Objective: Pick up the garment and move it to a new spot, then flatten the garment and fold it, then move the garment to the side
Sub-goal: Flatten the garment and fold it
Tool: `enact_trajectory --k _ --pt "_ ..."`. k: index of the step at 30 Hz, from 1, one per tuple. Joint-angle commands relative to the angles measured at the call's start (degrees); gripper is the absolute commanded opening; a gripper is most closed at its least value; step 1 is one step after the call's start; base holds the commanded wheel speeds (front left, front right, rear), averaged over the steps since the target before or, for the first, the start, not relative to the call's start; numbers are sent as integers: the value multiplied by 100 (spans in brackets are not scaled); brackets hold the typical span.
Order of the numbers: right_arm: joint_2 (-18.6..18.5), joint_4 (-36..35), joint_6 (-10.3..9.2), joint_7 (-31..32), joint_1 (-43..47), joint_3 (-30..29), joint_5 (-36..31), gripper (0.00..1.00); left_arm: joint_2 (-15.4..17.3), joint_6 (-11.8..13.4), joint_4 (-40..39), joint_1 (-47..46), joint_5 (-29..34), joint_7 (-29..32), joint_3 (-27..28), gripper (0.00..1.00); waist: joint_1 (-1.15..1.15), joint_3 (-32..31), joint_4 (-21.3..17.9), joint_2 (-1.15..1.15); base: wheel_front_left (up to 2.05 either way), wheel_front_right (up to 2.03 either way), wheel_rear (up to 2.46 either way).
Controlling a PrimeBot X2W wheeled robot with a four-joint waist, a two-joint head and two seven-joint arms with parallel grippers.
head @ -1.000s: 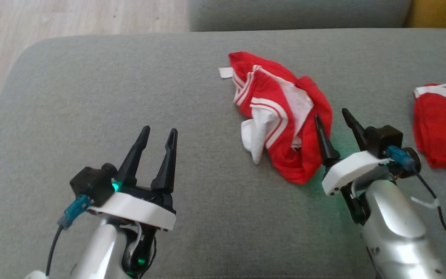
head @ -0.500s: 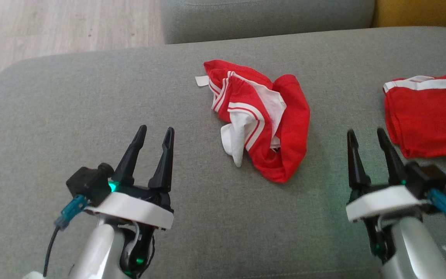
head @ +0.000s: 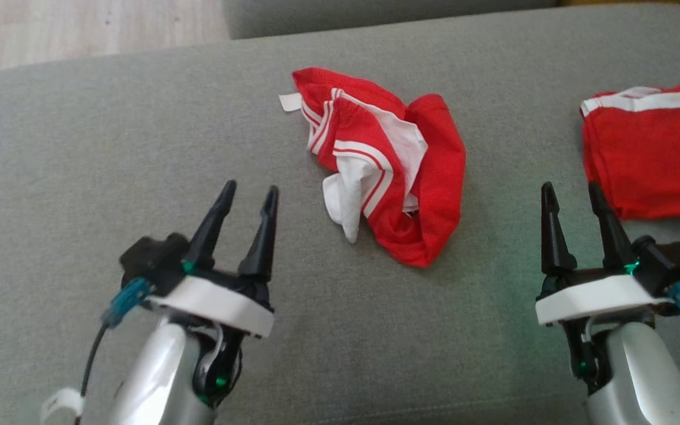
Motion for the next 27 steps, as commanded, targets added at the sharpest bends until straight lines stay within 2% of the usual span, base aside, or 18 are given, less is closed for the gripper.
enact_trajectory --k 1,9,13,23,24,25,27 --pt "-9 -211 -5 17 -193 105 -29 100 16 -43 -98 -368 54 -30 93 100 -1 96 -92 0 0 0 0" --pt "-9 -127 -5 -7 -229 161 49 100 17 -110 941 -1059 146 58 -820 100 -1 327 -433 0 0 0 0" --pt "-9 -75 -5 -35 -290 201 70 100 17 -109 1349 -1307 134 48 -1052 100 -1 421 -583 0 0 0 0" --pt "-9 -1 -5 -109 -423 340 168 100 17 424 2465 -1945 182 15 -1024 100 -1 600 -895 0 0 0 0" --pt "-9 6 -5 -117 -424 341 170 100 21 455 2549 -2000 204 8 -1013 85 -1 607 -903 0 0 0 0" --pt "-9 13 -5 -124 -423 341 170 100 34 488 2607 -2049 228 0 -995 0 -1 609 -907 0 0 0 0" --pt "-9 31 -5 -137 -410 310 164 100 52 559 2651 -2110 230 -15 -906 0 -1 582 -876 0 0 0 0"
